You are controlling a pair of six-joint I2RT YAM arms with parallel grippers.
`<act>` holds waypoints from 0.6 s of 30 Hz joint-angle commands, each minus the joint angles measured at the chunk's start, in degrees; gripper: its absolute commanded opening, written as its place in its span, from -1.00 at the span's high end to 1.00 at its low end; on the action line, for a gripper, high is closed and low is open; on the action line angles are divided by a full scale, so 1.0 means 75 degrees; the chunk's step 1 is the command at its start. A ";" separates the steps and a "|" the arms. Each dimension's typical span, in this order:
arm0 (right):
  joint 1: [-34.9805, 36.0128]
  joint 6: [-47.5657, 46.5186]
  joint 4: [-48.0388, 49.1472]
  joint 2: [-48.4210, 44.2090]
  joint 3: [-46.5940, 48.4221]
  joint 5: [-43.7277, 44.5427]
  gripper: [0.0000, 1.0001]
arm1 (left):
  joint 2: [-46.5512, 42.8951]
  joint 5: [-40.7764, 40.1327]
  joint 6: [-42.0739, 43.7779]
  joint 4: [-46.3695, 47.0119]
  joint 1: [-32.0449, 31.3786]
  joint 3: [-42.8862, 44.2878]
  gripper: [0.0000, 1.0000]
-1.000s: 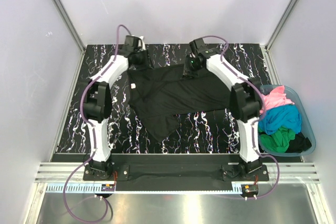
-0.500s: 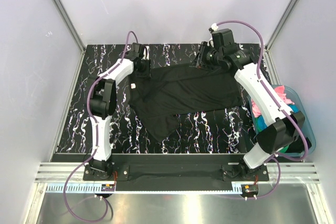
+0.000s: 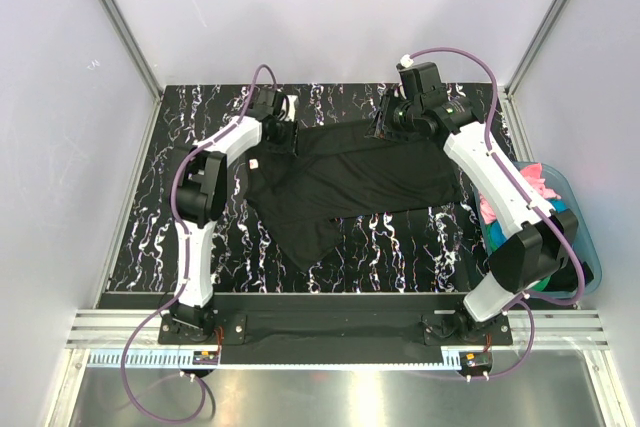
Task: Fold and stack the t-shirts
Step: Fold the tshirt
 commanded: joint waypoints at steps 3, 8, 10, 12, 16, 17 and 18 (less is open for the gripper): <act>0.0019 -0.0200 0.0125 -0.0094 0.0040 0.0111 0.33 | 0.0111 0.0264 0.0133 0.0311 -0.0084 0.0018 0.18; -0.0005 -0.0259 0.0043 -0.0141 0.0028 0.0193 0.32 | 0.0158 0.0311 0.0168 0.0335 -0.0166 -0.0017 0.19; -0.0005 -0.0259 0.0055 -0.0176 0.0005 0.0216 0.32 | 0.0181 0.0346 0.0180 0.0312 -0.0178 -0.0040 0.20; -0.0028 -0.0259 0.0055 -0.0200 0.0016 0.0216 0.32 | 0.0181 0.0346 0.0156 0.0300 -0.0190 -0.0063 0.22; -0.0028 -0.0259 0.0031 -0.0223 -0.0007 0.0263 0.31 | 0.0076 0.0381 0.0145 0.0346 -0.0248 -0.0180 0.32; -0.0017 -0.0271 0.0020 -0.0223 -0.0019 0.0263 0.31 | 0.0006 0.0370 0.0156 0.0346 -0.0271 -0.0204 0.34; -0.0028 -0.0271 -0.0015 -0.0223 -0.0030 0.0286 0.31 | -0.0041 0.0323 0.0168 0.0358 -0.0318 -0.0239 0.39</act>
